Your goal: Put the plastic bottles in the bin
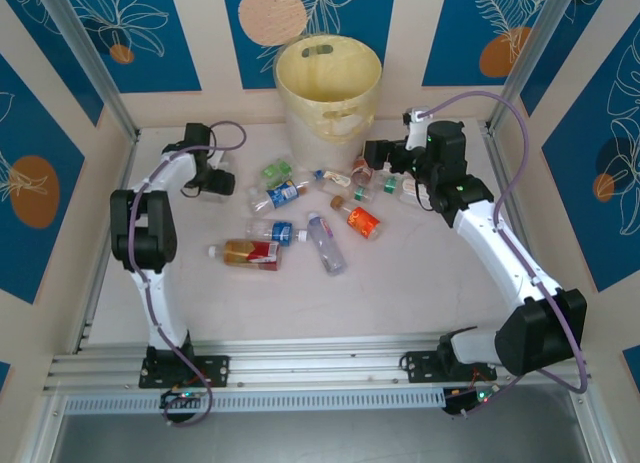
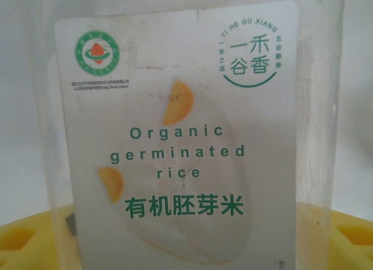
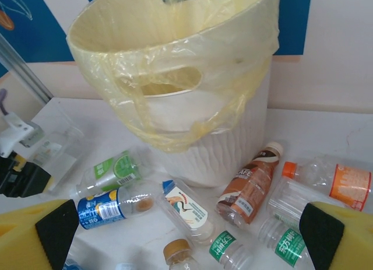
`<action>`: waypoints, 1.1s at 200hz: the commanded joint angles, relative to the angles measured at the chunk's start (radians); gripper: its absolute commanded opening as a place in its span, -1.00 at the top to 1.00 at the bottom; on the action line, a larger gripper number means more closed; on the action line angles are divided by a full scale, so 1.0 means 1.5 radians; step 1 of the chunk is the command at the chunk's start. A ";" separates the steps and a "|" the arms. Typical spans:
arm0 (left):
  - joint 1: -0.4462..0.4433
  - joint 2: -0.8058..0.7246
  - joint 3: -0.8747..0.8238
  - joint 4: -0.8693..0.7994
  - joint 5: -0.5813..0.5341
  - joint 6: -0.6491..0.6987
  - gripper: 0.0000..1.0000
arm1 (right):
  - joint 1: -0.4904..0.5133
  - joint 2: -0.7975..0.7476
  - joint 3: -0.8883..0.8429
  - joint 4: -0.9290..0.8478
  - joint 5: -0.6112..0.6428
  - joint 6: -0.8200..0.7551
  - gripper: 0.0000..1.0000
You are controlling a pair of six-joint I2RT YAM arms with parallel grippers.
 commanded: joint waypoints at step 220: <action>-0.288 -0.080 0.157 0.552 0.101 -0.167 -0.13 | -0.039 -0.087 -0.083 0.001 0.020 0.075 -0.99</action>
